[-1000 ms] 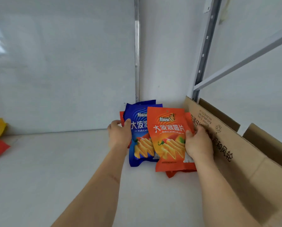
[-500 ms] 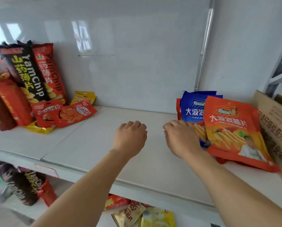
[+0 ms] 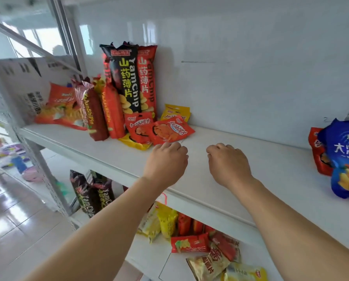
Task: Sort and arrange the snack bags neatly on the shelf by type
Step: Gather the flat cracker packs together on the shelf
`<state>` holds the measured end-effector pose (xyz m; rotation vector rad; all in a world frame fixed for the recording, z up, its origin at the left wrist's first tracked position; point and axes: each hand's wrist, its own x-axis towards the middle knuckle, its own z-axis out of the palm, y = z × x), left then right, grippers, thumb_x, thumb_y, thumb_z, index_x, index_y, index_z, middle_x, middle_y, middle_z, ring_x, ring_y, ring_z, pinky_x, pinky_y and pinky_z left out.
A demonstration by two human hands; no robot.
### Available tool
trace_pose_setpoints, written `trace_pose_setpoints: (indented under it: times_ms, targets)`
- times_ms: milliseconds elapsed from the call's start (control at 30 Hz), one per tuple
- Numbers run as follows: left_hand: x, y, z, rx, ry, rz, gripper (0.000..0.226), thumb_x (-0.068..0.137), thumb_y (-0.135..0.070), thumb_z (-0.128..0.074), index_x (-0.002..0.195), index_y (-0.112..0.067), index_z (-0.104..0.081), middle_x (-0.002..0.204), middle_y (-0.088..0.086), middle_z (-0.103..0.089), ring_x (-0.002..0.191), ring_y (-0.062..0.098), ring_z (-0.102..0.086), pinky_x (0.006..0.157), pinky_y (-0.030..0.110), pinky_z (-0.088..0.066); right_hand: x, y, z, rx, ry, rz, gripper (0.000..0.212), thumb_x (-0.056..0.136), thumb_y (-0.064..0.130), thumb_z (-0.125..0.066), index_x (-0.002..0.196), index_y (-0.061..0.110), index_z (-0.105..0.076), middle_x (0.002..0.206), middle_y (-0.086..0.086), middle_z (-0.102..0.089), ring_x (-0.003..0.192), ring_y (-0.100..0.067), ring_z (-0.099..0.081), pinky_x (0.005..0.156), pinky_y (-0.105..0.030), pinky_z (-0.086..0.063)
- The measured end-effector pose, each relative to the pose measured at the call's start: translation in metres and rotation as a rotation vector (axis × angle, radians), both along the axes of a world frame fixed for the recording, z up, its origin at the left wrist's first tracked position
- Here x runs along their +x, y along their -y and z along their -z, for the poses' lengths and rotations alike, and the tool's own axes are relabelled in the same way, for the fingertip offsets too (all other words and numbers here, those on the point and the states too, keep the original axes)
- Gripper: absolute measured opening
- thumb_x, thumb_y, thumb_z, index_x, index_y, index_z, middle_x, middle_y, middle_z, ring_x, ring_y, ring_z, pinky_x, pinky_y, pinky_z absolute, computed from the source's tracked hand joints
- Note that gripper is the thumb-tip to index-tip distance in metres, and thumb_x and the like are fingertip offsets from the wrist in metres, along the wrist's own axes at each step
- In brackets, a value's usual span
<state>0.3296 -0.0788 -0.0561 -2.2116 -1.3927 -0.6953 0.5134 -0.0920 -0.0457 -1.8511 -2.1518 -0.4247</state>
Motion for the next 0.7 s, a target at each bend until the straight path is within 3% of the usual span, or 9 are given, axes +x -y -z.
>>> trace_pose_setpoints:
  times_ms: [167,367,567,700]
  targets:
    - [-0.068,-0.017,-0.008,-0.040,0.069,-0.040,0.019,0.097,-0.029,-0.057,0.098,-0.016,-0.071,0.096,0.002,-0.069,0.091,0.028,-0.066,0.075,0.037,-0.047,-0.066,-0.025,-0.008,-0.022,-0.125,0.019,0.029,0.103,0.022,-0.035,0.122,0.019,-0.057,0.123,-0.003,-0.061,0.107,-0.027,-0.057,0.080,-0.035,-0.043]
    - [-0.099,-0.057,-0.012,-0.200,0.264,-0.103,0.031,0.102,-0.036,-0.046,0.118,-0.016,-0.064,0.122,0.001,-0.061,0.111,0.028,-0.055,0.086,0.038,-0.044,-0.094,-0.076,-0.008,-0.099,-0.352,0.110,0.031,0.103,0.035,-0.038,0.123,0.020,-0.057,0.124,-0.003,-0.062,0.112,-0.027,-0.059,0.075,-0.032,-0.040]
    - [-0.115,-0.105,-0.014,-0.359,0.453,-0.161,0.042,0.101,-0.047,-0.045,0.131,-0.020,-0.057,0.138,0.001,-0.054,0.130,0.026,-0.045,0.101,0.041,-0.043,-0.097,-0.134,0.000,-0.216,-0.581,0.283,0.053,0.099,0.054,-0.038,0.130,0.014,-0.053,0.126,-0.011,-0.062,0.114,-0.034,-0.058,0.082,-0.038,-0.044]
    - [-0.110,-0.155,-0.021,-0.471,0.447,-0.183,0.058,0.099,-0.057,-0.045,0.145,-0.021,-0.047,0.149,0.002,-0.046,0.138,0.027,-0.039,0.107,0.043,-0.039,-0.092,-0.180,0.000,-0.306,-0.755,0.325,0.066,0.095,0.062,-0.037,0.135,0.011,-0.047,0.134,-0.015,-0.057,0.122,-0.036,-0.054,0.093,-0.041,-0.043]
